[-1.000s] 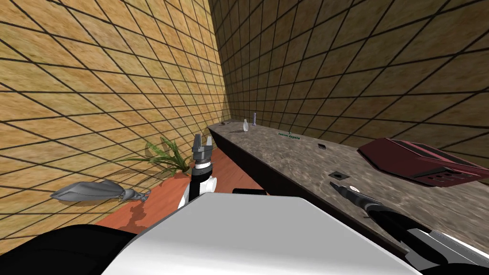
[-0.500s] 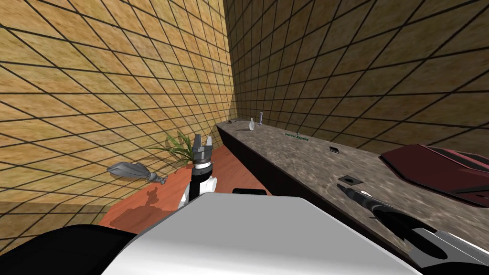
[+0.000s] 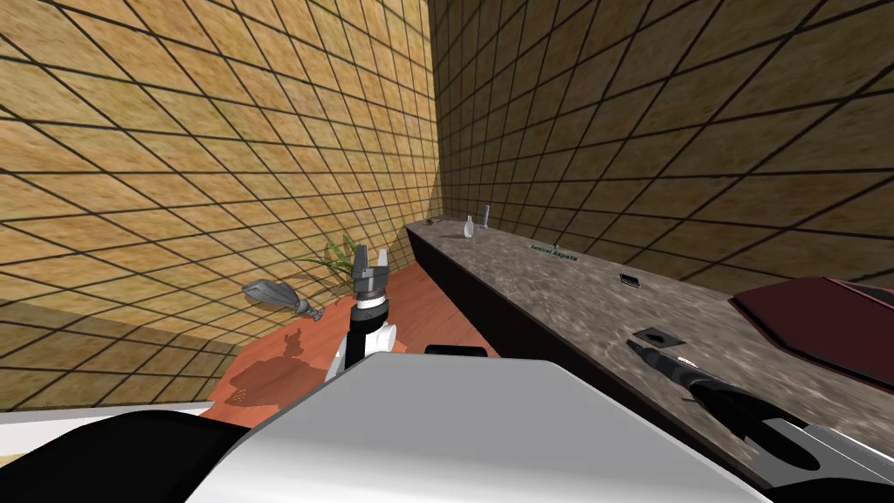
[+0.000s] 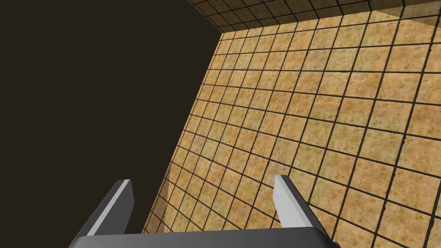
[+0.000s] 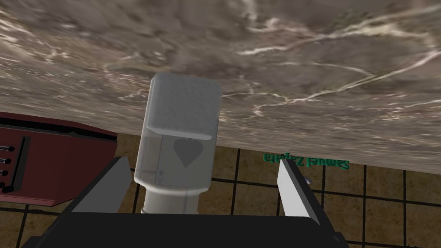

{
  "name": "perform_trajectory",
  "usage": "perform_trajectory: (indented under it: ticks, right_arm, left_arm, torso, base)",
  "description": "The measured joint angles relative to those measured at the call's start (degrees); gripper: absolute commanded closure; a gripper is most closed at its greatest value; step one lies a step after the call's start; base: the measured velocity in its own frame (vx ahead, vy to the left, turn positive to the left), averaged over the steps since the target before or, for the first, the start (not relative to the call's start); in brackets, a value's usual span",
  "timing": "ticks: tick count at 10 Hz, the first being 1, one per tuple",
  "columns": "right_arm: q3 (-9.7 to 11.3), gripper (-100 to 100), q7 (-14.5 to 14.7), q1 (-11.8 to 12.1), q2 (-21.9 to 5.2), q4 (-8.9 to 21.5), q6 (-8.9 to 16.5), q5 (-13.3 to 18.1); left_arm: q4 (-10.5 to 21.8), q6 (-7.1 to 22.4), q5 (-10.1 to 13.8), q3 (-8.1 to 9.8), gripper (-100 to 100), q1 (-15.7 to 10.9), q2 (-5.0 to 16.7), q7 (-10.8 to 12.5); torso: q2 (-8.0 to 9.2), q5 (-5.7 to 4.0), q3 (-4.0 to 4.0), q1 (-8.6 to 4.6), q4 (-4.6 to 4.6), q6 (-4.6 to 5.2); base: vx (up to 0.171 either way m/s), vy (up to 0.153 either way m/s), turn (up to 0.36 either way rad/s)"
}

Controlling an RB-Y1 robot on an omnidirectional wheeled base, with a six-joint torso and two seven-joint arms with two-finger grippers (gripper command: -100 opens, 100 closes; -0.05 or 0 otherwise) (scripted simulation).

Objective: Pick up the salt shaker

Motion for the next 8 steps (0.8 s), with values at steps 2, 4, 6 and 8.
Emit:
perform_trajectory:
  ticks: [2,4,6,8]
  right_arm:
    - [-0.15,100,-0.03,-0.01,-0.05,0.03,0.08,0.0]
    - [-0.15,100,-0.02,-0.01,-0.06,0.01,0.07,0.01]
    - [-0.15,100,-0.01,-0.01,-0.06,0.01,0.06,0.02]
    - [-0.1,100,0.4,1.2,-0.05,-2.63,-0.23,0.84]
  left_arm:
    - [0.0,0.0,0.0,0.0,0,0.0,0.0,0.0]
    - [0.0,0.0,0.0,0.0,0,0.0,0.0,0.0]
    - [0.0,0.0,0.0,0.0,0,0.0,0.0,0.0]
    - [0.0,0.0,0.0,0.01,0,0.02,0.01,0.0]
  torso:
    - [-0.15,-0.14,-0.11,-0.04,-0.07,-0.07]
    - [-0.17,-0.17,-0.12,-0.1,-0.08,-0.04]
    - [-0.18,-0.17,-0.12,-0.12,-0.08,-0.04]
    - [-0.43,-0.2,-0.27,-0.25,-0.14,0.08]
  base:
    - [-0.001,-0.003,-0.002]
    - [0.0,0.0,0.0]
    - [0.034,-0.018,-0.154]
    - [0.119,-0.029,-0.292]
